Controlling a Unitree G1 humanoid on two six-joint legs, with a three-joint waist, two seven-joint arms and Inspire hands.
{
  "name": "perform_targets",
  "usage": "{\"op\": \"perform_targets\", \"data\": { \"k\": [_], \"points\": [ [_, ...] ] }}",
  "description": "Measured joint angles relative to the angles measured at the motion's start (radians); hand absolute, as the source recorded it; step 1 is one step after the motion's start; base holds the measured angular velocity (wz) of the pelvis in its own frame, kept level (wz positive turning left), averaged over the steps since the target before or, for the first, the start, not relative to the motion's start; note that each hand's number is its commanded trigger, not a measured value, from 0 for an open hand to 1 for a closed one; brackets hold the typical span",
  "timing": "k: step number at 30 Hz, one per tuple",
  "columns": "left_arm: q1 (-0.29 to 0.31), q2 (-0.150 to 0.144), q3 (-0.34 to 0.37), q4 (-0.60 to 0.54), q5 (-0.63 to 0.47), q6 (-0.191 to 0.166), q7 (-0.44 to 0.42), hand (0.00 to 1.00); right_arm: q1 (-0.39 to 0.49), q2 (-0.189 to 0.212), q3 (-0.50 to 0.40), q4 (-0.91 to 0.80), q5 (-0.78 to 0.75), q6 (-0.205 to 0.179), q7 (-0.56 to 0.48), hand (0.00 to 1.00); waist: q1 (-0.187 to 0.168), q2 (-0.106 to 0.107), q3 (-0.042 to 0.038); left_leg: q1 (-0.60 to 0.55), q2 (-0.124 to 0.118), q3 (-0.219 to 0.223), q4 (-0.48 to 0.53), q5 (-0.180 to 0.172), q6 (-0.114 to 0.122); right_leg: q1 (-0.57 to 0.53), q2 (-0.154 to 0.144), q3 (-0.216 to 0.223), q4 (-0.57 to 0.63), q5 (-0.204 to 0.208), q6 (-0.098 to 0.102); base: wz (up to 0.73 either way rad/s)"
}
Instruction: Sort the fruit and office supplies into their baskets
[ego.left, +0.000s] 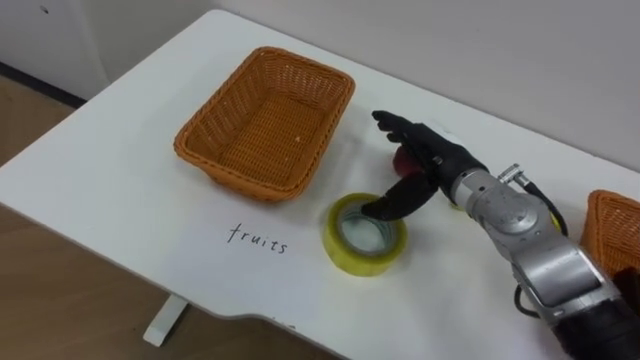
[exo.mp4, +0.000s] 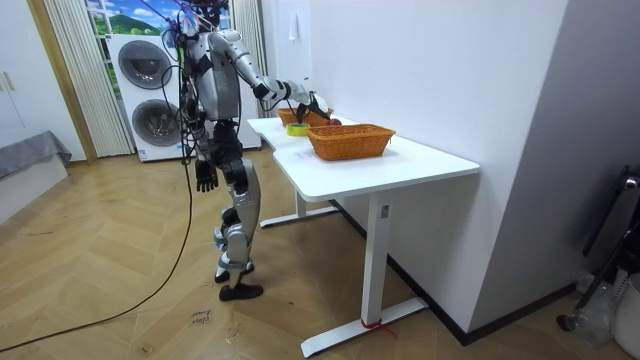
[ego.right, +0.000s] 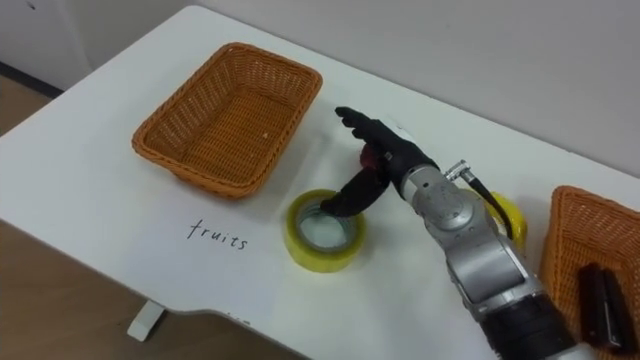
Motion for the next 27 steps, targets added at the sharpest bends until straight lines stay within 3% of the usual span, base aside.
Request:
{"op": "perform_targets", "data": {
  "k": [14, 20, 27],
  "points": [
    [-0.004, 0.001, 0.000, 0.000, 0.000, -0.001, 0.004, 0.00, 0.000, 0.012, 0.041, 0.064, -0.002, 0.001, 0.028, 0.00, 0.005, -0.004, 0.0034, -0.001, 0.000, -0.001, -0.001, 0.000, 0.000, -0.001, 0.000, 0.000, 0.000, 0.000, 0.000, 0.00],
    [-0.014, 0.001, 0.000, 0.000, 0.000, 0.000, 0.005, 0.00, 0.000, 0.041, 0.073, 0.073, -0.126, 0.002, 0.040, 0.00, 0.018, -0.005, 0.0050, -0.004, 0.000, -0.002, -0.001, 0.000, 0.000, -0.003, 0.000, -0.006, 0.000, 0.000, 0.000, 0.00],
    [-0.018, 0.001, 0.000, 0.000, 0.000, 0.000, 0.005, 0.00, 0.000, 0.047, 0.073, 0.073, -0.151, 0.001, 0.043, 0.00, 0.018, -0.006, 0.0051, -0.004, 0.000, -0.002, -0.002, 0.000, 0.000, -0.004, 0.000, -0.006, -0.001, 0.000, 0.000, 0.00]
  ]
}}
